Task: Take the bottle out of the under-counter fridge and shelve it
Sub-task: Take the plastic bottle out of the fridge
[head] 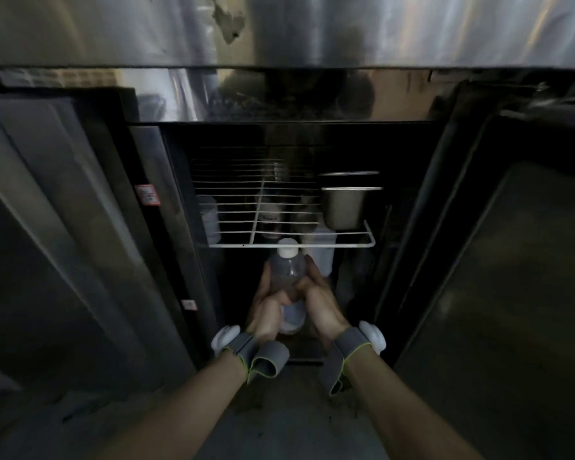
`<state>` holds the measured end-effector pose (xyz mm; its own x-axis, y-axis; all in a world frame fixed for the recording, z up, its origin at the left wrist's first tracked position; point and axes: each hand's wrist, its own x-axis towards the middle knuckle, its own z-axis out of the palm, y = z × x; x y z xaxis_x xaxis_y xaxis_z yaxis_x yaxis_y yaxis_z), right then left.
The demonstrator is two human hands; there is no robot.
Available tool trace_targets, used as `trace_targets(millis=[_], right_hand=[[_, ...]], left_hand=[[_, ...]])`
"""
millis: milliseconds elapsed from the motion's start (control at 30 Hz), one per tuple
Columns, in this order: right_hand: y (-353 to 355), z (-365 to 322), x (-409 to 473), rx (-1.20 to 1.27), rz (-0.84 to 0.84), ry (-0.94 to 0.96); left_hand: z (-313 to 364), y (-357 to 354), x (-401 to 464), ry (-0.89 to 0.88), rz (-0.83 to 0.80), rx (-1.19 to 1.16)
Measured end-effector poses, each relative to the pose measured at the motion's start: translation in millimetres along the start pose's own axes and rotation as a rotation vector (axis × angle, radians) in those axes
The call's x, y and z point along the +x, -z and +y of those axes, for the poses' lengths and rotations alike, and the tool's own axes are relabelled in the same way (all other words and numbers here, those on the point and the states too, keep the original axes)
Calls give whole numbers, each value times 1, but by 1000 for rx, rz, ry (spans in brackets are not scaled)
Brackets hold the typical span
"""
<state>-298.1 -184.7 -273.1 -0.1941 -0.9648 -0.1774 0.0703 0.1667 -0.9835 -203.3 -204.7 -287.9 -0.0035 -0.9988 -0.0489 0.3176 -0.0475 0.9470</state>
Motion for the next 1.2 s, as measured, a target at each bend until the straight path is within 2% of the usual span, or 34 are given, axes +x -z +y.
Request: trace_targets(millis=[133, 400, 533, 800, 967, 1067, 1200], right_hand=[[5, -10, -29, -8, 8, 17], [11, -27, -99, 30, -13, -12], [8, -43, -132, 25, -37, 19], [1, -98, -197, 20, -77, 123], [-3, -155, -248, 27, -101, 233], [-6, -188, -264, 12, -109, 277], [-1, -245, -298, -19, -118, 383]], left_hand=[[2, 3, -21, 73, -17, -130], [31, 16, -89, 88, -31, 14], [70, 26, -125, 85, -114, 94], [163, 27, -180, 27, -126, 135], [226, 17, -215, -78, -186, 159], [260, 10, -230, -104, -132, 108], [321, -11, -262, -196, -166, 147]])
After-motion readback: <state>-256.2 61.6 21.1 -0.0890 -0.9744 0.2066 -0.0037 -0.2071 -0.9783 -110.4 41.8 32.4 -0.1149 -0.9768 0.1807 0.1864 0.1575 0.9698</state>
